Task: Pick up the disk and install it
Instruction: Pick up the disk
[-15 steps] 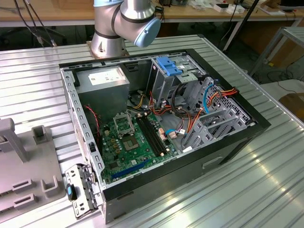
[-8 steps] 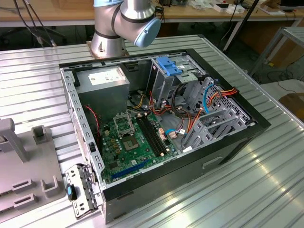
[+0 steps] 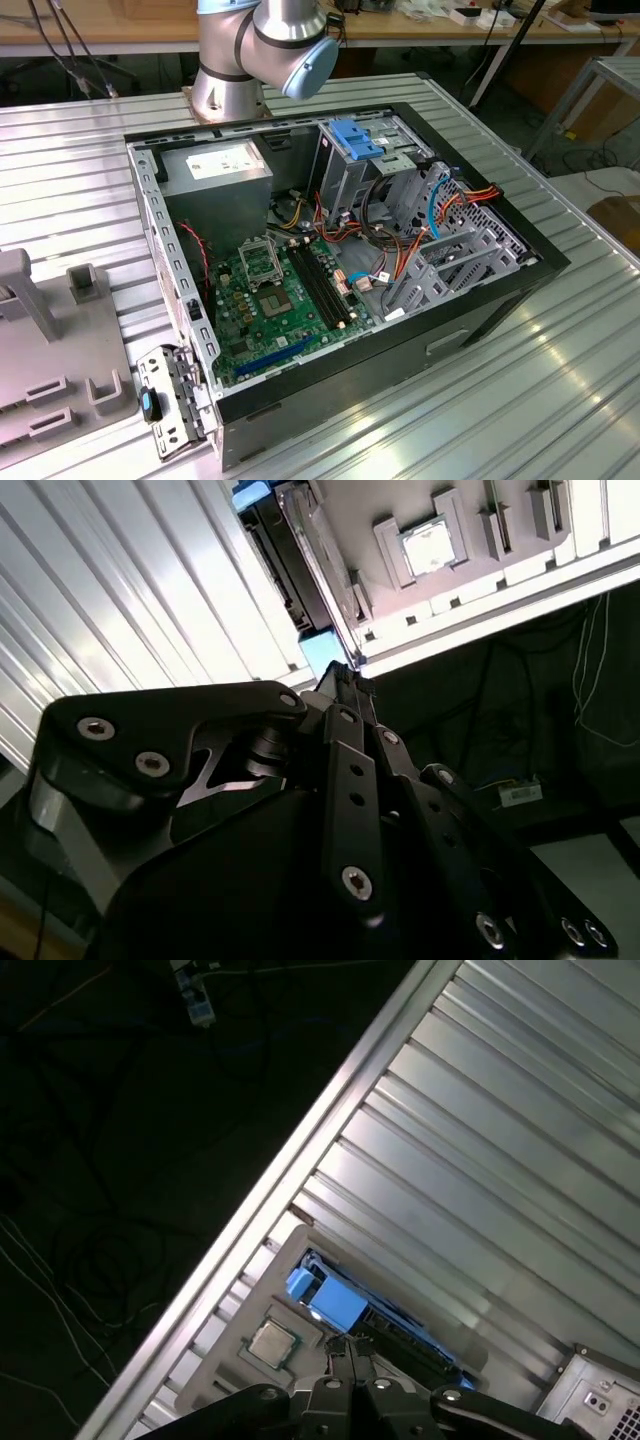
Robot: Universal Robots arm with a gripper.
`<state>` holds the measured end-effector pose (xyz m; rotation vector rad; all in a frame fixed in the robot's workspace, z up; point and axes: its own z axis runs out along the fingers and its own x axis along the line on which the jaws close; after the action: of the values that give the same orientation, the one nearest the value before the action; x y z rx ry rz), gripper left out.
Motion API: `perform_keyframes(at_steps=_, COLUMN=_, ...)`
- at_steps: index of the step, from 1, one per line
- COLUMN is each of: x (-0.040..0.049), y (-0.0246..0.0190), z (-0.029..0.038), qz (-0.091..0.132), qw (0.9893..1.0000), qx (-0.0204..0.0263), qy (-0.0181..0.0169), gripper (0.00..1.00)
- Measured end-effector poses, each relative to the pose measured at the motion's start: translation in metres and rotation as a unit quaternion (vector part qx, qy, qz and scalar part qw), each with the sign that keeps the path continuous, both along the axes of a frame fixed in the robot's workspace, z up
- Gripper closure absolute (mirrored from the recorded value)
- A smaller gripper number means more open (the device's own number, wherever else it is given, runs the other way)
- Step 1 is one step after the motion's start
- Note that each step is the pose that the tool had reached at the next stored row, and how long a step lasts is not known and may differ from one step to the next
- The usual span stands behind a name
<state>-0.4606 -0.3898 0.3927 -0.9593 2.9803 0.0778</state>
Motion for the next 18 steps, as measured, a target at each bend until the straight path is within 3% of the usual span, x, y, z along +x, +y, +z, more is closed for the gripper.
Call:
perform_keyframes(at_steps=5, x=0.0, y=0.0, z=0.0, qz=0.023, qw=0.9997, qx=0.0, qy=0.0, gripper=0.89)
perform_keyframes(at_steps=14, x=0.0, y=0.0, z=0.0, qz=0.059, qw=0.9983, qx=0.0, qy=0.0, gripper=0.89)
perform_keyframes(at_steps=18, x=0.0, y=0.0, z=0.0, qz=0.085, qw=0.9964, qx=0.0, qy=0.0, gripper=0.89)
